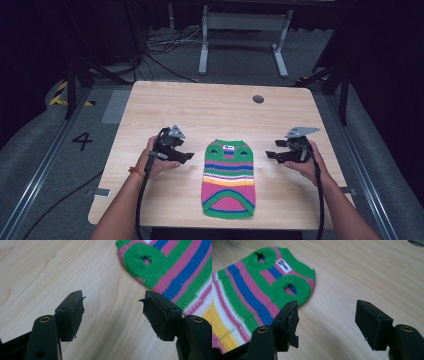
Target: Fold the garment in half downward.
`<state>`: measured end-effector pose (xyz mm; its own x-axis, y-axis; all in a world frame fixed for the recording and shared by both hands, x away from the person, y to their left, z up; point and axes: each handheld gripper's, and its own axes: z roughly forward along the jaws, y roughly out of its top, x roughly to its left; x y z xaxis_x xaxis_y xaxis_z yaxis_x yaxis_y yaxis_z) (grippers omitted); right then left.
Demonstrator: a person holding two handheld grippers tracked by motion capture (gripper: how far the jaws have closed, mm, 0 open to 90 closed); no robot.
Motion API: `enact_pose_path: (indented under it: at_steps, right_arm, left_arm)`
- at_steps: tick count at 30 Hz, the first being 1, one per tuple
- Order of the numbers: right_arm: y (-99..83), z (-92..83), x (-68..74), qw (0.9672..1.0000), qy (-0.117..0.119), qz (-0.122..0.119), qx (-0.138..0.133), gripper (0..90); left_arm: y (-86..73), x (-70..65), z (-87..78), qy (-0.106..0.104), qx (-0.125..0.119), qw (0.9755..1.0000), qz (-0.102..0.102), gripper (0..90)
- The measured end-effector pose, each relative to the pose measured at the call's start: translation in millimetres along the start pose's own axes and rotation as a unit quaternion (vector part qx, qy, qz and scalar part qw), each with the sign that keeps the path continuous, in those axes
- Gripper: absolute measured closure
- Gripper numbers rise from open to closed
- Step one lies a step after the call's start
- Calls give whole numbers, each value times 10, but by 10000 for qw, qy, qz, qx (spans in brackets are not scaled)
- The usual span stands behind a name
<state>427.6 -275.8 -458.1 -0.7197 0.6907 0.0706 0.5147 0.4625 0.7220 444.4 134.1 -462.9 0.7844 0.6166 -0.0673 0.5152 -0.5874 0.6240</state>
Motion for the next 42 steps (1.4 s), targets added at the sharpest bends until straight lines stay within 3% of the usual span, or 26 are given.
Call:
enact_pose_path:
  at_steps: [3, 6, 8, 13, 15, 17, 22, 24, 27, 29, 30, 33, 36, 38, 42]
  right_arm:
    - [190, 195, 62, 9998, 51, -148, 104, 425]
    - [333, 411, 98, 9994, 86, -122, 303, 473]
    - [386, 528, 118, 9991, 81, -184, 373, 490]
    - [456, 744, 139, 9983, 184, -81, 549, 494]
    - [473, 820, 143, 9976, 59, -134, 680, 495]
    - [470, 891, 142, 9969, 59, -151, 776, 480]
    - [474, 941, 165, 9966, 51, -90, 813, 485]
    - [476, 949, 156, 9962, 90, 28, 860, 492]
    - [480, 947, 152, 9959, 236, 18, 873, 583]
    - [482, 947, 171, 9953, 395, 12, 881, 707]
    - [482, 947, 171, 9953, 395, 12, 881, 707]
    - [475, 942, 169, 9949, 532, 68, 857, 797]
    - [469, 937, 153, 9951, 568, 97, 798, 827]
    - [472, 935, 150, 9954, 563, 98, 771, 834]
    - [522, 898, 128, 9968, 463, 16, 654, 837]
  left_arm:
    - [137, 5, 114, -71, 51, 10000, 24, 378]
    - [264, 16, 253, -55, 142, 9999, 54, 439]
    - [345, 14, 342, -83, 91, 9999, 2, 449]
    - [485, -21, 558, -240, 234, 9994, -66, 446]
    - [502, -28, 627, -312, 289, 9991, -88, 450]
    - [518, -40, 717, -225, 404, 9989, -35, 443]
    - [519, -19, 752, -266, 202, 9991, -262, 429]
    - [530, -37, 763, -220, 216, 9993, -194, 429]
    - [568, -92, 781, -157, 307, 9994, -24, 448]
    - [585, -118, 786, -250, 335, 9991, -4, 534]
    - [592, -125, 789, -286, 339, 9990, 18, 534]
    - [601, -114, 789, -525, 359, 9980, -32, 691]
    - [589, -93, 800, -667, 265, 9974, -93, 782]
    - [594, -80, 797, -611, 257, 9978, -83, 803]
    - [634, -101, 778, -180, 263, 9994, 131, 825]
